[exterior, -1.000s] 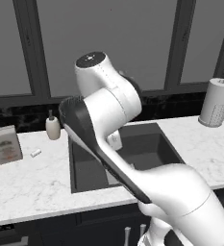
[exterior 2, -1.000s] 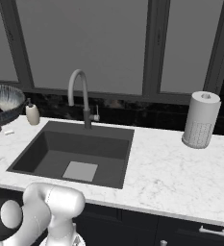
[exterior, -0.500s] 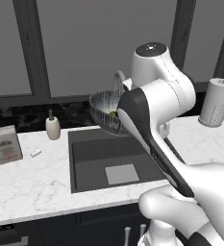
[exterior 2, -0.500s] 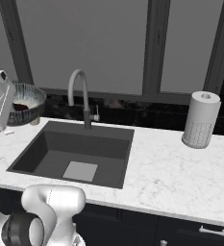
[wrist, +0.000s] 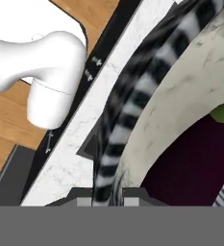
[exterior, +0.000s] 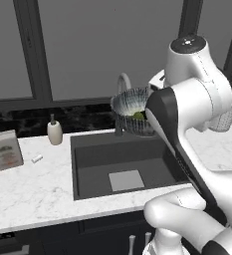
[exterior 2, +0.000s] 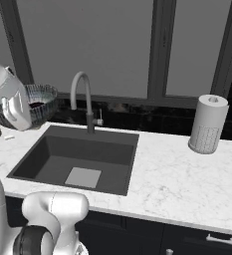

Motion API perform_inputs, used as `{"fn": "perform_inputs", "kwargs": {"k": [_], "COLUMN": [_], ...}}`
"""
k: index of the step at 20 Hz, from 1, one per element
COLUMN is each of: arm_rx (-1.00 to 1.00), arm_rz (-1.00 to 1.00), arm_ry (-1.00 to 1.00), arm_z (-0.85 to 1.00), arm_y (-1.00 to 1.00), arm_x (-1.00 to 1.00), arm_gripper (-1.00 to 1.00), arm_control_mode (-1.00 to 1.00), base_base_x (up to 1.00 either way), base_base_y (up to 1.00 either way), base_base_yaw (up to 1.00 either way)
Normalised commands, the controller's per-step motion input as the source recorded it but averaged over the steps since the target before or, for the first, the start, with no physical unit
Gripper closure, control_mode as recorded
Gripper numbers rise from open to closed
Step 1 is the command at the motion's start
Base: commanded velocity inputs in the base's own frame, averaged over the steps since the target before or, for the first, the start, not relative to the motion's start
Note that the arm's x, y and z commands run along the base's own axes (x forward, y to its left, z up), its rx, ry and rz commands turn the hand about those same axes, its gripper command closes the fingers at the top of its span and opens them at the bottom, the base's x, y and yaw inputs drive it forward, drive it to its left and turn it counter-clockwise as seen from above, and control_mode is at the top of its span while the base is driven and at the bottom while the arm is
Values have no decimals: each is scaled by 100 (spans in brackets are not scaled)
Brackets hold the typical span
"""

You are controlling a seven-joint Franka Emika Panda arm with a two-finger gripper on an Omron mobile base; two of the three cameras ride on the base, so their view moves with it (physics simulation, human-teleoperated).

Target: Pick the eggplant from the sink and place it in the bowl. Then pick the bowl and place it in the microwave. Then close the microwave door and press the start button.

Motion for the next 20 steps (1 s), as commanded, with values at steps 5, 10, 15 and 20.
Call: {"fn": "perform_inputs", "kwargs": {"k": [5, 10, 15, 20], "arm_rx": [0, 0, 6, 2], "arm_rz": [-14, -15, -8, 0], "arm_ry": [-12, -28, -8, 9], "arm_z": [0, 7, 1, 0], "arm_y": [-22, -22, -29, -1], "arm_x": [0, 0, -3, -1], "arm_gripper": [100, 100, 100, 100], "arm_control_mode": [-100, -100, -100, -100], "base_base_x": [0, 0, 0, 0], "base_base_y": [0, 0, 0, 0], "base_base_yaw": [0, 0, 0, 0]}}
